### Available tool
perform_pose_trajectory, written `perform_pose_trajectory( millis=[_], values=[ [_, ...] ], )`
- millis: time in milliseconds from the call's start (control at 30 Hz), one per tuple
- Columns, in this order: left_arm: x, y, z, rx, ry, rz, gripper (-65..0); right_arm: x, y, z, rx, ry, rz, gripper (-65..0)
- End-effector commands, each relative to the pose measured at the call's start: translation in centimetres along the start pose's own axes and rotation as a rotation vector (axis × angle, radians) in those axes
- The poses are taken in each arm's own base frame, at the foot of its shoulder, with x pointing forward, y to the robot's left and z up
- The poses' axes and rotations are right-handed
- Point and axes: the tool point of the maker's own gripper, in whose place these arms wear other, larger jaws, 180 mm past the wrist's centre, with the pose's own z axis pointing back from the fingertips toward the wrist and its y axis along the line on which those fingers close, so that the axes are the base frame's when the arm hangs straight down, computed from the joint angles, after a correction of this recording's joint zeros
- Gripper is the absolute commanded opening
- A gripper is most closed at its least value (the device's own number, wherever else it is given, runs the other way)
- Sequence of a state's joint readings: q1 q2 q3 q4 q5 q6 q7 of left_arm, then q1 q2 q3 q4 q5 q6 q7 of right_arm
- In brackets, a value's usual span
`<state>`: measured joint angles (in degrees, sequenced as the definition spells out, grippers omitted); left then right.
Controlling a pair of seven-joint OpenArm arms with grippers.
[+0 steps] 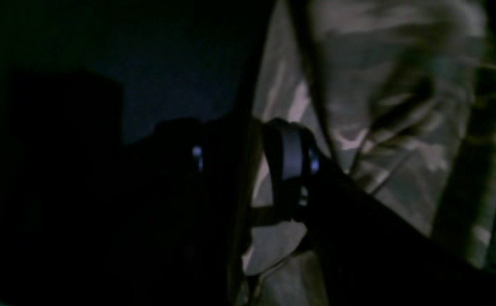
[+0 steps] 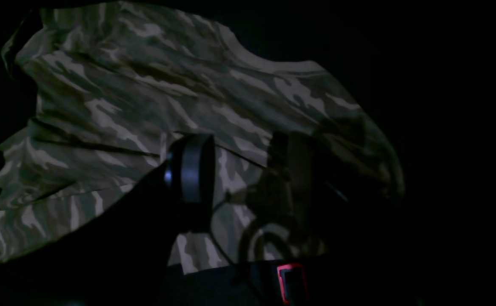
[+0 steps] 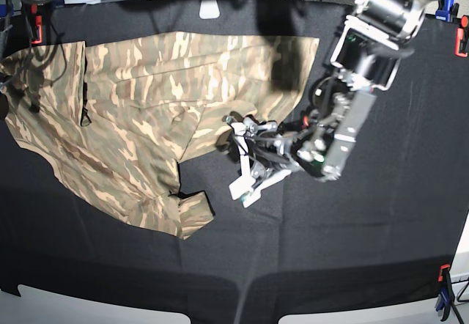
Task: Layout the t-shirt on the table in an organized manner, then fold the t-shirt properly
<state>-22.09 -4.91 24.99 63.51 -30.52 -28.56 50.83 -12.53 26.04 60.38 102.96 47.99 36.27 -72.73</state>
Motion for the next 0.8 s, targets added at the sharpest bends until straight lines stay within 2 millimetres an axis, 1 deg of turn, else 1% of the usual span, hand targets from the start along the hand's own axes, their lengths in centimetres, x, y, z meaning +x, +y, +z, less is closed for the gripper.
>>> perform_pose_trajectory(
  millis=[0,100,200,267,433,533,633,767],
  values=[
    [3.0,-0.3,0.4,-0.011,-0.075,-0.022,-46.4,1.6,-0.3,0.5,-0.008,-0.045,0.036,-38.1],
    [3.5,-0.3,0.4,-0.011,-0.102,-0.02,-46.1,1.7,-0.2,0.5,-0.007,-0.045,0.036,-38.1],
    [3.3,-0.4,0.4,-0.012,-0.096,-0.018,-43.1,1.7,-0.2,0.5,-0.007,-0.045,0.036,-38.1],
    [2.7,-0.4,0.3,-0.014,-0.073,-0.015,-41.8,1.7,-0.2,0.5,-0.007,-0.045,0.036,-38.1],
    [1.6,0.2,-0.3,-0.011,-0.056,0.019,-41.7,1.6,-0.2,0.5,-0.007,-0.045,0.035,-38.1],
    [0.5,0.2,-0.8,-0.018,-0.022,0.045,-41.7,1.6,-0.2,0.5,-0.007,-0.045,0.035,-38.1],
    [-0.1,-0.9,-1.1,-0.078,0.004,0.104,-41.8,1.7,-0.2,0.5,-0.007,-0.045,0.036,-38.1],
    [0.8,-2.8,-1.2,-0.162,-0.032,0.09,-41.8,1.7,-0.2,0.5,-0.007,-0.045,0.036,-38.1]
  ],
)
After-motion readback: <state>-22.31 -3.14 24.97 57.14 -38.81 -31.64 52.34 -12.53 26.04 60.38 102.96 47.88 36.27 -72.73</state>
